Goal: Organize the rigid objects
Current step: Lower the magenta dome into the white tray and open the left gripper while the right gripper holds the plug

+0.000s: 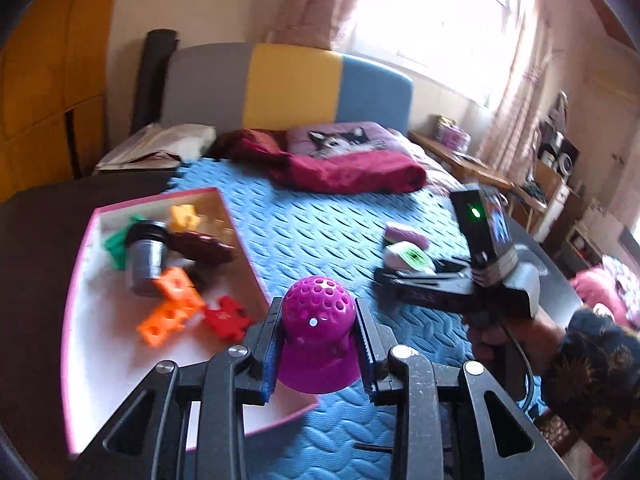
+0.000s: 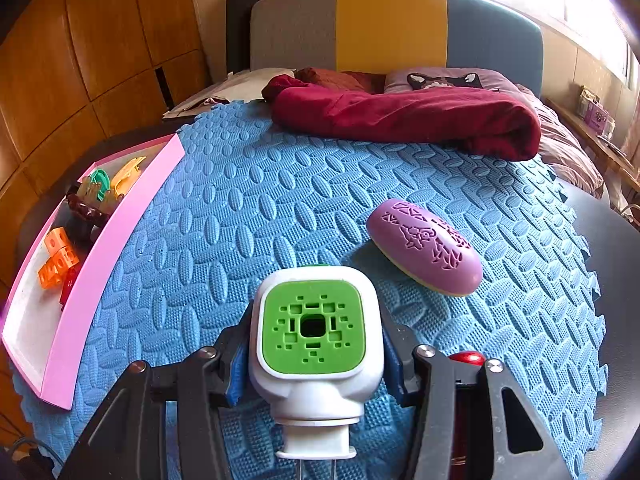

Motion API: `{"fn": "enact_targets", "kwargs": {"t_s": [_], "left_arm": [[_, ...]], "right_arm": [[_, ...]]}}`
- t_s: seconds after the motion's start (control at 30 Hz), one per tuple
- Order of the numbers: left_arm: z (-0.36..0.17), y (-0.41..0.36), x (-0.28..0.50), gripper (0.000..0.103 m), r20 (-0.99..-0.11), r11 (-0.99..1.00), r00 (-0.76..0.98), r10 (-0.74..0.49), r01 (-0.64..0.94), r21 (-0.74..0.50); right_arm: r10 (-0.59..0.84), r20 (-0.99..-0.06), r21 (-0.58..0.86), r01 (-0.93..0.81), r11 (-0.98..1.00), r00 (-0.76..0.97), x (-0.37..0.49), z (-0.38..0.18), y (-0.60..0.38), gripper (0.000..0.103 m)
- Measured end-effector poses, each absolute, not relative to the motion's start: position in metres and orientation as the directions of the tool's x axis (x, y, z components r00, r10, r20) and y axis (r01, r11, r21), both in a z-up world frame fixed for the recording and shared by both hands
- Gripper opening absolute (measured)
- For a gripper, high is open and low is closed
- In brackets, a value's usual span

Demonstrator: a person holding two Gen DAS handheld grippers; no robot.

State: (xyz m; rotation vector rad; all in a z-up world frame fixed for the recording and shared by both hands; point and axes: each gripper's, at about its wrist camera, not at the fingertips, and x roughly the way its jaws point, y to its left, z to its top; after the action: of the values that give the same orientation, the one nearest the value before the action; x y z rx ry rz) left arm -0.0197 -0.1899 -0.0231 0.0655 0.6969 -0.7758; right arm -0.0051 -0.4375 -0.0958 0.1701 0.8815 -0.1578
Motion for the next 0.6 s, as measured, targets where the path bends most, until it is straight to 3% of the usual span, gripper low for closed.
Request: {"fn": "enact_targets", "kwargs": {"t_s": [0.27, 0.6], "left_arm": [[-0.024, -0.158, -0.003, 0.033, -0.615, 0.817, 0.604, -0.508, 0.563, -0.122], [-0.050, -0.118, 0.028, 0.033, -0.708, 0.907, 0.612, -0.354, 0.410, -0.099]], "right_arm": [[-0.071, -0.778, 0.077, 0.207, 0.975, 0.625, -0.005, -0.096, -0.436, 0.054], [-0.075, -0.779, 0.072, 0.207, 0.976, 0.623, -0.005, -0.096, -0.437, 0.054]]}}
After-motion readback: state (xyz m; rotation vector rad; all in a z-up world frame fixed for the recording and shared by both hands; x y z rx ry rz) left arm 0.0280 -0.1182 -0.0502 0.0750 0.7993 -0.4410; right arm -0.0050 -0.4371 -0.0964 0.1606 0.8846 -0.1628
